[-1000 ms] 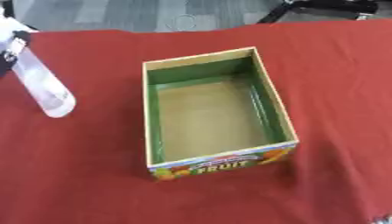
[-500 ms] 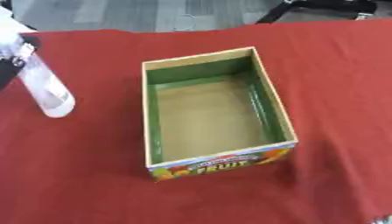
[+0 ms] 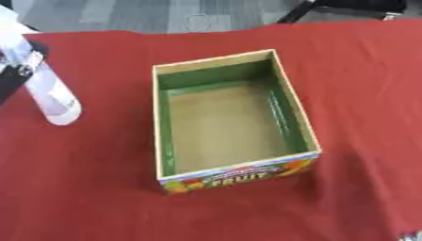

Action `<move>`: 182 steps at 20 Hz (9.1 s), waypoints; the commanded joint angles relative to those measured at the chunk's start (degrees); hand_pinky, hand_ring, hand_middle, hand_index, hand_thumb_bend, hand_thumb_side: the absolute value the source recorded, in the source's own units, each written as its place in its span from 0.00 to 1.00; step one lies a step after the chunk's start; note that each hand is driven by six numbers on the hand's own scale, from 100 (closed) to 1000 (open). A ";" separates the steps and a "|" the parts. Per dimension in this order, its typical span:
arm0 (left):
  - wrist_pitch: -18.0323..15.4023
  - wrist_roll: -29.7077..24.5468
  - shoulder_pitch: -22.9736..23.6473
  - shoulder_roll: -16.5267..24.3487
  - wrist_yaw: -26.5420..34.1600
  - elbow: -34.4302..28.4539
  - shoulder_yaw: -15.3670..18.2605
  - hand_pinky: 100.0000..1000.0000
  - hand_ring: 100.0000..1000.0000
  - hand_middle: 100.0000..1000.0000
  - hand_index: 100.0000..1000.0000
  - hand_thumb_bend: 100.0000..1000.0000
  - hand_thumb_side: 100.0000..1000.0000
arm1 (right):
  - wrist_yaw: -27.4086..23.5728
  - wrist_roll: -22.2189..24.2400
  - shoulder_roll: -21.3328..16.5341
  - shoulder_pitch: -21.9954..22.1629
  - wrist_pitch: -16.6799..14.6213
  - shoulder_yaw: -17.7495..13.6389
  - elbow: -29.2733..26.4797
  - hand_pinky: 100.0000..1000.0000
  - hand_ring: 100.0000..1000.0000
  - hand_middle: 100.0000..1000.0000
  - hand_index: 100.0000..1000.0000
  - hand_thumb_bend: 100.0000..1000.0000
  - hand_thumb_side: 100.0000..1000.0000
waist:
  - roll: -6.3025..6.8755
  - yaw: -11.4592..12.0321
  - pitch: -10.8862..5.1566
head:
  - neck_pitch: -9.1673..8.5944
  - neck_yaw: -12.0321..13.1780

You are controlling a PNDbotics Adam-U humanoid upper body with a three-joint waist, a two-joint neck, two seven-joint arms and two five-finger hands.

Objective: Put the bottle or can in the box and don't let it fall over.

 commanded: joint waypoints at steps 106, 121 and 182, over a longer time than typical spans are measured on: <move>-9.44 13.51 -5.78 -22.29 -3.82 2.29 -20.80 0.70 1.00 0.87 0.15 0.00 0.56 | -9.34 -0.08 -5.47 -4.70 -3.26 -14.77 -0.61 0.56 0.45 0.44 0.64 0.00 1.00 | 2.22 -4.79 -4.89 | 3.27 2.52; -8.69 -0.69 -5.36 -21.49 -12.99 2.19 -20.67 0.98 1.00 1.00 0.86 0.03 0.86 | -9.35 -0.08 -5.31 -4.43 -3.68 -14.93 -0.61 0.56 0.45 0.44 0.64 0.00 1.00 | 2.30 -4.56 -4.71 | 2.89 1.75; -7.09 -8.80 1.96 -7.10 -5.89 -19.03 -13.79 0.98 1.00 1.00 0.99 0.00 0.81 | -9.53 -0.08 -7.24 -2.00 -4.53 -16.48 -0.61 0.55 0.43 0.43 0.62 0.00 1.00 | 4.49 -1.74 -6.94 | 3.60 -2.77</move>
